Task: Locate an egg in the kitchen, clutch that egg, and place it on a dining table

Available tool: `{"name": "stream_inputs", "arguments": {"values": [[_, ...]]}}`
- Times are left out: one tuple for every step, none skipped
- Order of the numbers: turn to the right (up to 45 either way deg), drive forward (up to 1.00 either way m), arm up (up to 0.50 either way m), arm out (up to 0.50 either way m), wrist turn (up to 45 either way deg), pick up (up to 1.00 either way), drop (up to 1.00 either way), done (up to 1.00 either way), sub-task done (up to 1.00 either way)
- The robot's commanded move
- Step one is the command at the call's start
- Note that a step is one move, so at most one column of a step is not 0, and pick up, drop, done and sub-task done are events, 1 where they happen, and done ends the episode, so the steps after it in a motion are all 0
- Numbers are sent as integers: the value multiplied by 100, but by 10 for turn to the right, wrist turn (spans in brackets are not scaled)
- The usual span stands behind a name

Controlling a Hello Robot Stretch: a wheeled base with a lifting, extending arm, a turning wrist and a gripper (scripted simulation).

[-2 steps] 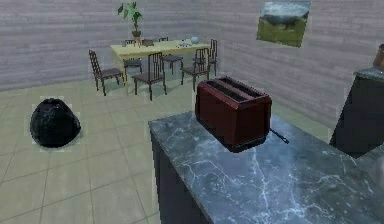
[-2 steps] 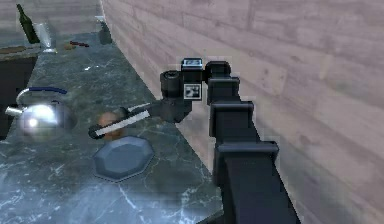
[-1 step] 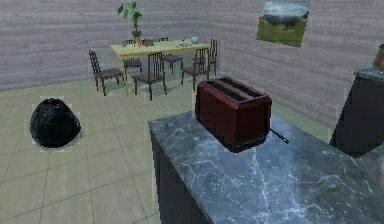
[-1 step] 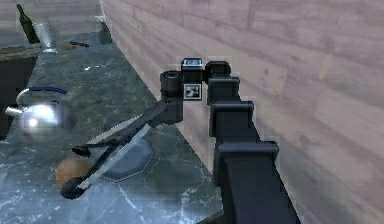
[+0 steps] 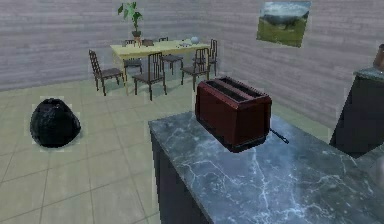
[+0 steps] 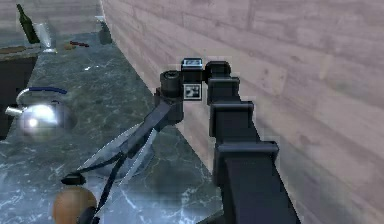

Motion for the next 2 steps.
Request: {"name": "stream_inputs", "arguments": {"values": [[0,0,0,-22,0,0,0,0,0],[-450,0,0,0,0,0,0,0,0]]}}
